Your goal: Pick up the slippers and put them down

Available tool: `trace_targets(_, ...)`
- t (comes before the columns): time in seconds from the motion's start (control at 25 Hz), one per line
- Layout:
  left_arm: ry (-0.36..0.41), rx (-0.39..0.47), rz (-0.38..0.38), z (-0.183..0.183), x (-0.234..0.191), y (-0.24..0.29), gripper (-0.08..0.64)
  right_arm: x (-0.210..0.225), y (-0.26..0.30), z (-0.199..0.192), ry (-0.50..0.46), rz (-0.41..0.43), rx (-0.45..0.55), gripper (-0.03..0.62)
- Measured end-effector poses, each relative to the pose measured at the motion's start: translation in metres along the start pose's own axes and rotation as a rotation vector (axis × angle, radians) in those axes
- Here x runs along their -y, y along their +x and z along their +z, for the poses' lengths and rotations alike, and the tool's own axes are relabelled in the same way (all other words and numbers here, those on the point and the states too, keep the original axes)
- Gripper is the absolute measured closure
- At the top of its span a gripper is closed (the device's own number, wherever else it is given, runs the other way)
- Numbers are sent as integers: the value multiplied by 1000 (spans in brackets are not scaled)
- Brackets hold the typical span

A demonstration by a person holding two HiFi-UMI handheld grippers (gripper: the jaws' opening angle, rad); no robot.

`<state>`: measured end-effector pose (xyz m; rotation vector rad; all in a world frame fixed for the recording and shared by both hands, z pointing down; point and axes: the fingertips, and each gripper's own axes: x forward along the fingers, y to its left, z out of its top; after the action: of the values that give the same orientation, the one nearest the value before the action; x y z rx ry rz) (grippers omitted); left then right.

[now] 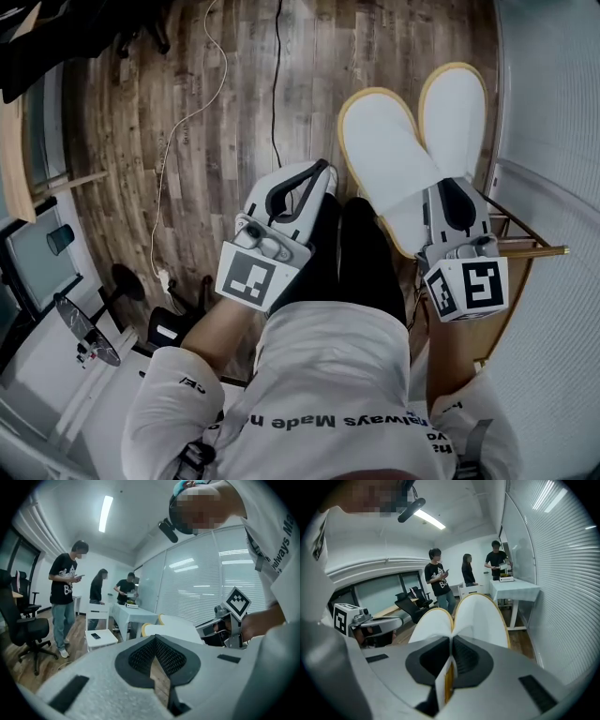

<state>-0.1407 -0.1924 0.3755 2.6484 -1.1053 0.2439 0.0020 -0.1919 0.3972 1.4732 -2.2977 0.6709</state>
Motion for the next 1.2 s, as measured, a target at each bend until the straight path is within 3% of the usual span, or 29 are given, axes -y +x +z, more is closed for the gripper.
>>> trace_targets(0.16,2,-5,-6,-25,-26,12,549,4,37,-17,10,-10,-32,569)
trace_targets(0.6,0,-84,7,-158,-75,48,549,33,128,-123,21,-26,-79,569)
trace_targets(0.8,12,-122,3,-197,-75,65,549,43,144,-160,19,-27,-106,569)
trace_targets(1.2,4,-175,-6,-313,-93,95,549,73,202,-256,2,-50,-138,569)
